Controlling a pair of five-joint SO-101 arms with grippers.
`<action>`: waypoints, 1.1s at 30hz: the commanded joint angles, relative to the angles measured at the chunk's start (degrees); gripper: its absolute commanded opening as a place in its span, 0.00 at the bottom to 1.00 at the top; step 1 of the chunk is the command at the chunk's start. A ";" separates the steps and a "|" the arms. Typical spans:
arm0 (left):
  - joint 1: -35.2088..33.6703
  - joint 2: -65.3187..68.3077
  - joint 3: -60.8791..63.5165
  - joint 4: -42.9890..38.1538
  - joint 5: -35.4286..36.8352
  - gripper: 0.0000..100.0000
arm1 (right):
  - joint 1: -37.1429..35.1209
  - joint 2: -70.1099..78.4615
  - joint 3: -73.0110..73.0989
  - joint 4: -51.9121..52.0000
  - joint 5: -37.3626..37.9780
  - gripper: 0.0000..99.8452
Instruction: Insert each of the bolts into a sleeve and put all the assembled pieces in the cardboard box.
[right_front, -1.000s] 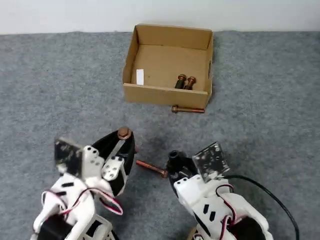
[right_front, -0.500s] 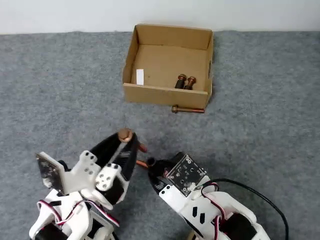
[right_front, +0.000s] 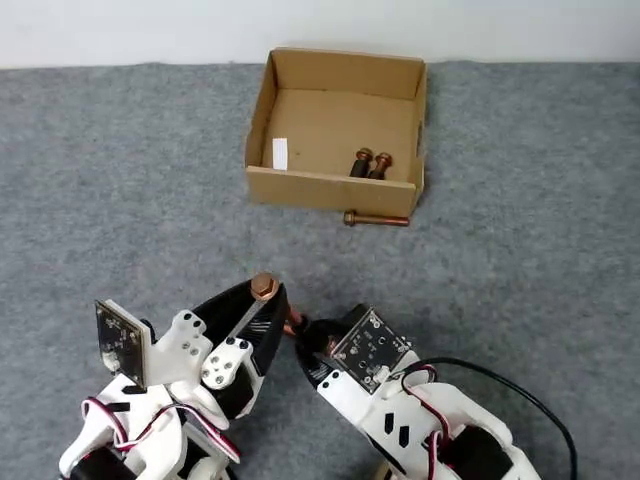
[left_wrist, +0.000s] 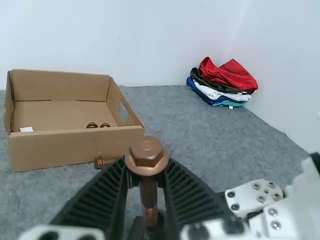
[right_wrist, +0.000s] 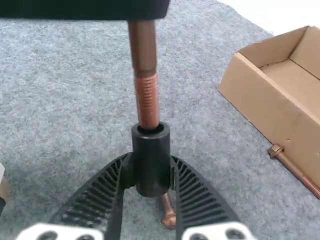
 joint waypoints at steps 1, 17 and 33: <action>0.26 -0.35 -1.63 0.09 0.44 0.00 | -0.13 -0.31 -0.88 -3.82 0.53 0.01; 6.86 -0.26 5.58 2.20 0.26 0.01 | -0.22 -0.31 -0.88 -5.85 4.31 0.01; -1.49 -0.26 0.66 3.60 0.09 0.18 | 3.82 -0.48 0.79 -5.76 3.78 0.01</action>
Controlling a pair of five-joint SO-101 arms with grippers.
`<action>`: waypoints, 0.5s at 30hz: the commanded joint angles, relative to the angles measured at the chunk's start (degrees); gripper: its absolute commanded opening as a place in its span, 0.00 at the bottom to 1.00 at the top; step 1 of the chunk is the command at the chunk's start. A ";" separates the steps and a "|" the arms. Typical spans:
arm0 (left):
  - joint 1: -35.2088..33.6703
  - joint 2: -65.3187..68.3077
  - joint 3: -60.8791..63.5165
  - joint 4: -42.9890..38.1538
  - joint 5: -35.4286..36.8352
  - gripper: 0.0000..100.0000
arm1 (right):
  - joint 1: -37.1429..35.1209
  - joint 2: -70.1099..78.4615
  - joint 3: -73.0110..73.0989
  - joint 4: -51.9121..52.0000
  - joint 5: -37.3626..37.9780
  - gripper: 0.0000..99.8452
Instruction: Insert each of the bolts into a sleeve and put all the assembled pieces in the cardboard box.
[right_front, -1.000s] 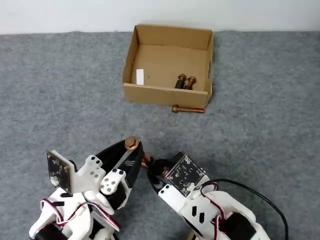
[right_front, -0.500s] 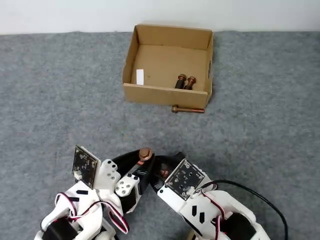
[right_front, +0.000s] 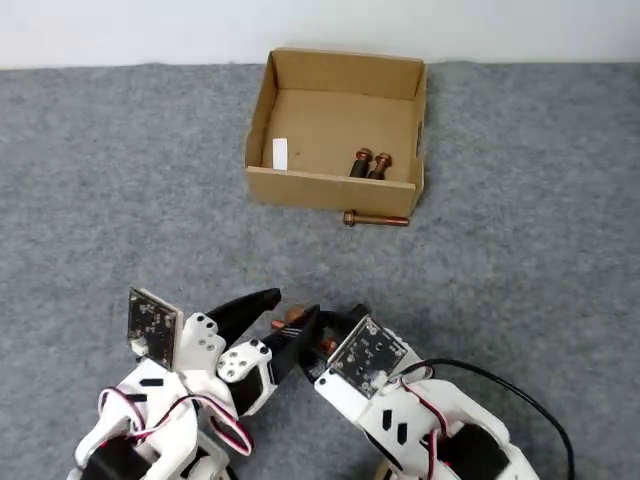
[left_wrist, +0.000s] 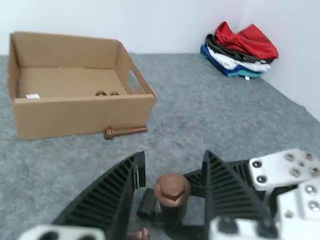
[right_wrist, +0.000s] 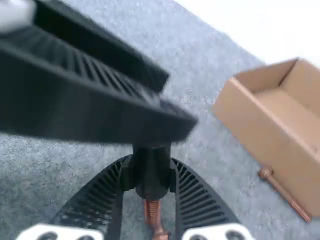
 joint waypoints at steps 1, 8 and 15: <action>-0.53 -0.18 -4.26 1.23 0.18 0.18 | 3.65 -0.57 -0.44 -1.54 0.00 0.01; -4.13 -0.26 -6.55 4.75 0.09 0.15 | 5.76 -0.57 -0.53 -1.36 -0.35 0.01; -18.73 -0.35 -1.98 4.22 -7.65 0.01 | 20.44 -0.40 -1.85 -1.01 -13.80 0.01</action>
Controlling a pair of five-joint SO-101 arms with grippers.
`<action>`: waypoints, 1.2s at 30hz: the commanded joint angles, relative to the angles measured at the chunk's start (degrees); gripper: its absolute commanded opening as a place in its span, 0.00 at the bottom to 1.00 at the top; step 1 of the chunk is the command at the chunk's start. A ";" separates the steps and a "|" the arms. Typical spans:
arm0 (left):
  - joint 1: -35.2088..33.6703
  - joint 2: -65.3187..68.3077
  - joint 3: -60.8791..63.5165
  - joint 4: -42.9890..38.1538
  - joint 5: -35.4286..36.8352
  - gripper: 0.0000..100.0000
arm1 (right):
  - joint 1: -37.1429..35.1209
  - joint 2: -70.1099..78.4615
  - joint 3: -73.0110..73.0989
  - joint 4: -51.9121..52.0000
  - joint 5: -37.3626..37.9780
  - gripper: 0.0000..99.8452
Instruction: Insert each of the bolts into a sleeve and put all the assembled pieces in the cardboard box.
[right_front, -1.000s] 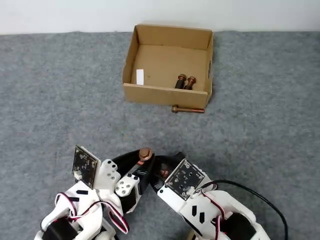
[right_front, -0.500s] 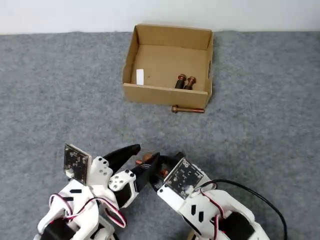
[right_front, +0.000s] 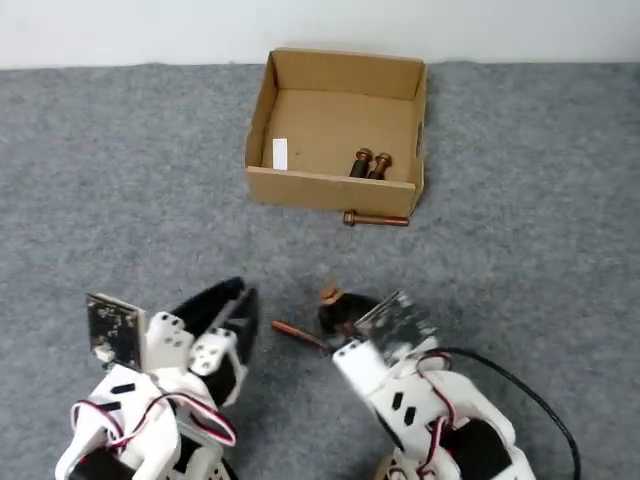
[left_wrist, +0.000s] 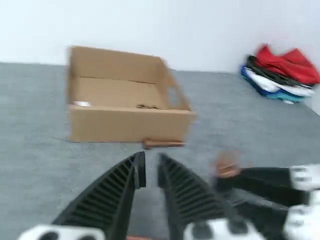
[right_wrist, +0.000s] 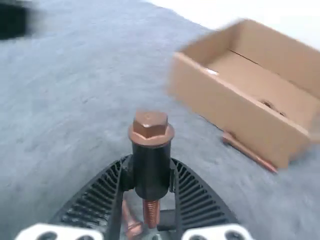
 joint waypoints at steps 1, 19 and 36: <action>-8.00 -0.44 3.65 -0.09 -6.33 0.00 | 9.63 -0.31 -2.90 -0.92 -7.30 0.01; -18.46 -0.35 31.08 -13.36 -10.90 0.00 | 14.55 48.31 -35.52 -11.74 -21.71 0.01; -18.64 -0.26 31.08 -11.78 -11.08 0.00 | 18.15 102.20 -70.59 -32.13 -16.00 0.01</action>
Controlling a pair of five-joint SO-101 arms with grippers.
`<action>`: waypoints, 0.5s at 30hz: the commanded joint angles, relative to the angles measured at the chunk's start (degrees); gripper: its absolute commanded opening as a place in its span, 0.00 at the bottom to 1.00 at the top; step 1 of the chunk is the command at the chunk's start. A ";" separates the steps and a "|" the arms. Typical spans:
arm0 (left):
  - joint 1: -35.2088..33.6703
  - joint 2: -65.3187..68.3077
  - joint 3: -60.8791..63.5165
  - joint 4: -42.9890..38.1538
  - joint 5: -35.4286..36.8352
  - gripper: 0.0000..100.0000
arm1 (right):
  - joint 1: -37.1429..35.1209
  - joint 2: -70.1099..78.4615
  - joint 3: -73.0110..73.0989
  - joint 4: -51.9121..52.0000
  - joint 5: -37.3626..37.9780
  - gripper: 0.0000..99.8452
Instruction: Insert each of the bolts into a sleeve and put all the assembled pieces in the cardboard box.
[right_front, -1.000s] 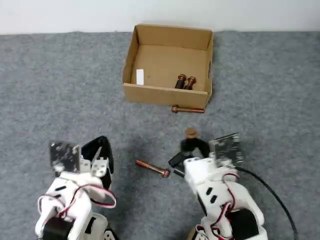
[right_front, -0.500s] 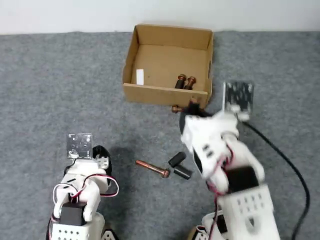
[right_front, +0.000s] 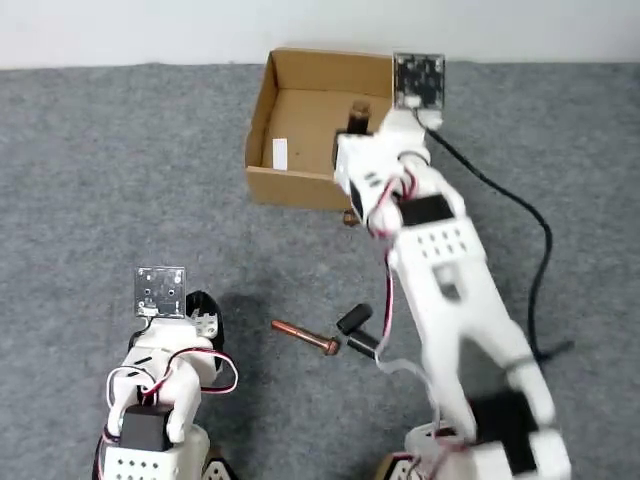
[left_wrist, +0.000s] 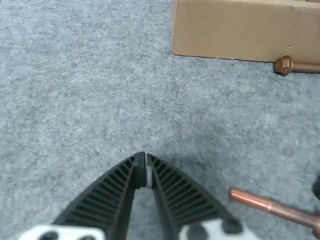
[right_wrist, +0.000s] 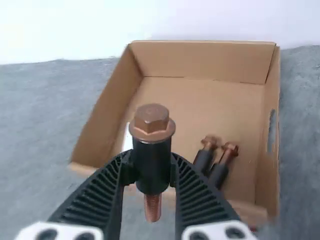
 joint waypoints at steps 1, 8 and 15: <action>-0.53 -0.26 -0.31 -0.35 -0.44 0.00 | 2.77 9.10 -12.48 -2.15 0.97 0.01; -0.53 -0.26 -0.31 -0.35 -0.26 0.00 | 4.53 23.08 -20.75 -1.98 1.14 0.01; -0.53 -0.26 -0.31 -0.44 -0.26 0.00 | 4.44 29.41 -20.84 1.63 1.76 0.01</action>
